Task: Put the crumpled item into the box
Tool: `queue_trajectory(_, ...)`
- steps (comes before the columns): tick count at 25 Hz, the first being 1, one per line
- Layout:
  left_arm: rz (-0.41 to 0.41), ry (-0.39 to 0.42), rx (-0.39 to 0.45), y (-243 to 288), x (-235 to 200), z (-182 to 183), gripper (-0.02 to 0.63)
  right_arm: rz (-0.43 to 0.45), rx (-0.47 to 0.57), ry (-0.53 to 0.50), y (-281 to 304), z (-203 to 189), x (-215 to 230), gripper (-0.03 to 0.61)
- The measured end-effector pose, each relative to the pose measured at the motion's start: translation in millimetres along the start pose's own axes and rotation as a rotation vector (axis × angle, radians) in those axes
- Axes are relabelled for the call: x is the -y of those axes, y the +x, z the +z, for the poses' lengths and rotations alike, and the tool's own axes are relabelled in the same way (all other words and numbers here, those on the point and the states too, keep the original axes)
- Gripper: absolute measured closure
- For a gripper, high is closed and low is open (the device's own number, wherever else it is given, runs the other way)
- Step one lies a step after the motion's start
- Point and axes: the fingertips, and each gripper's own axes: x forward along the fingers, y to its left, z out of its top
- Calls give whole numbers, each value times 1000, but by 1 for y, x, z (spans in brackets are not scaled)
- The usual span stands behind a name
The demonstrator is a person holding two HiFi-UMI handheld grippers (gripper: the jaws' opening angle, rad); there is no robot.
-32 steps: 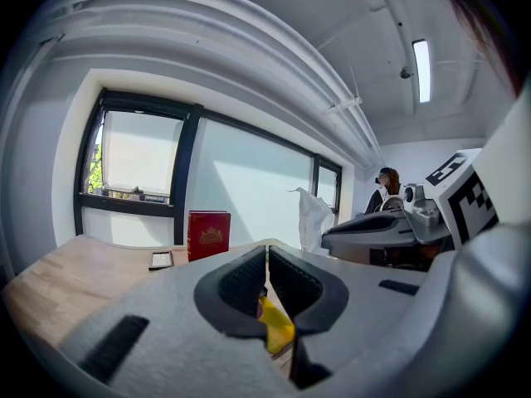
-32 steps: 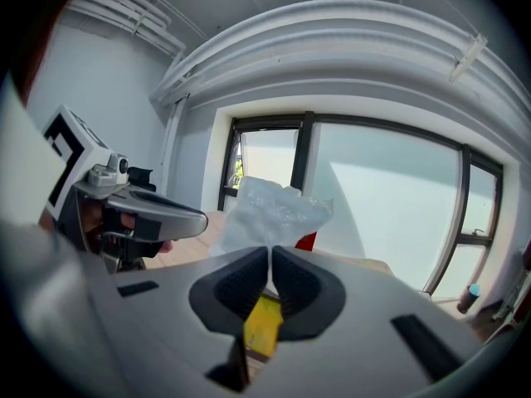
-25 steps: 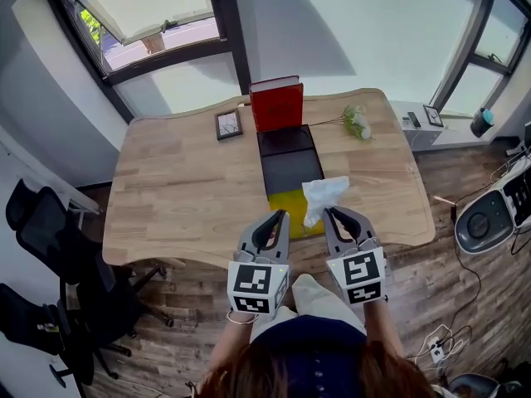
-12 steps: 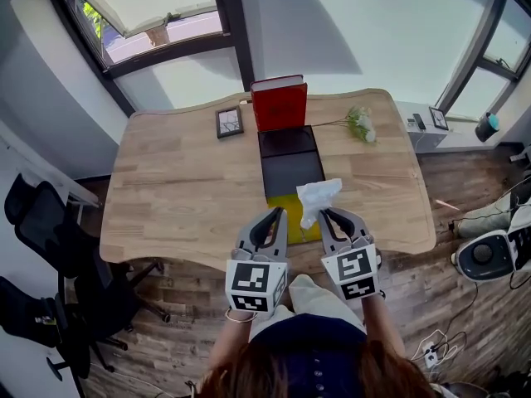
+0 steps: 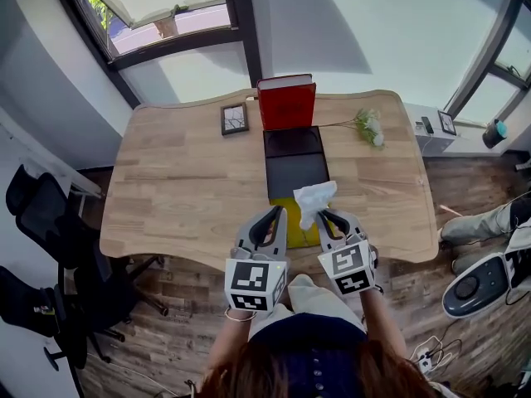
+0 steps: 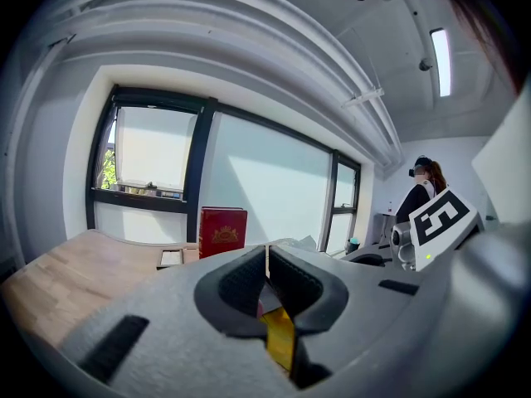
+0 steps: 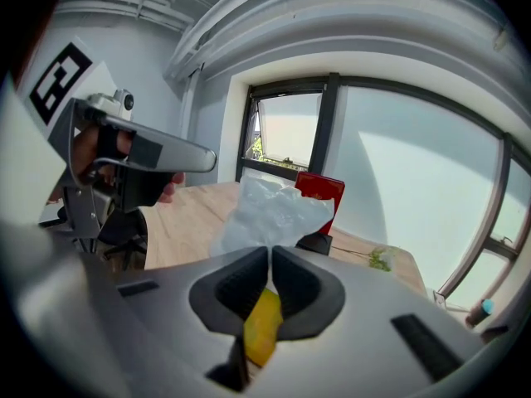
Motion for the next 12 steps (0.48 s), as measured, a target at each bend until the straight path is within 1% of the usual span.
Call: queue_trajectory(12, 31, -9, -6, 12, -11, -1, 580, 70, -85, -67, 34, -24, -9, 545)
